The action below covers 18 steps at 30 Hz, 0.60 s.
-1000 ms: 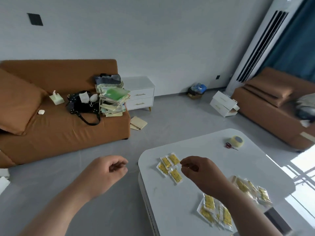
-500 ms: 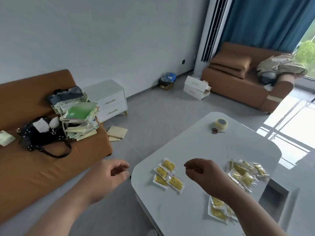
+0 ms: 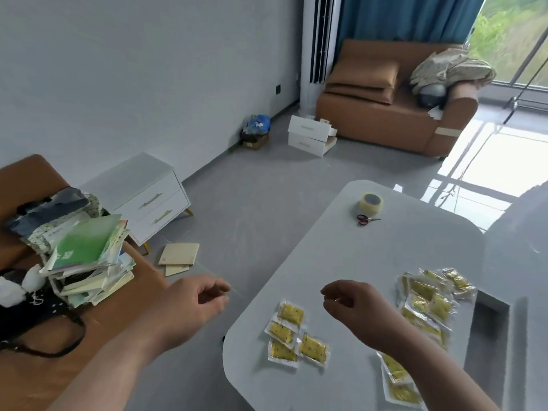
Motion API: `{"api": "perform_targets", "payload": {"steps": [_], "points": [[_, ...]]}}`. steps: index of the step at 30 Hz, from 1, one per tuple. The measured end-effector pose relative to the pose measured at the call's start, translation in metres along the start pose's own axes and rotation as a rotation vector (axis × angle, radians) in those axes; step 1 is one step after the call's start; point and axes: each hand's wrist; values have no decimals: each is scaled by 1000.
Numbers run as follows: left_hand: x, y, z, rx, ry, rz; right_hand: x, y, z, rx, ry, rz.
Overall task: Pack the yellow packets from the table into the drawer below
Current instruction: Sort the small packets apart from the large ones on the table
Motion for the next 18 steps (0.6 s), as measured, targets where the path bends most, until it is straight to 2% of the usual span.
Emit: {"api": "perform_targets", "payload": {"steps": [9,14,18], "points": [[13,92,-20,-152,78,171,2,24,1,-133,36,-149],[18,155,-19,-255,109,362,-17,35,9,-262,85,-246],[16,206,-18,-340,131,564,-47,47,18,-449,146,-319]]}}
Point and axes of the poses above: each hand's wrist, its own y-axis towards the middle knuckle, its own x-axis out of the back of the hand, z = x × y, and after that the axes turned 1 degree about -y, right-handed
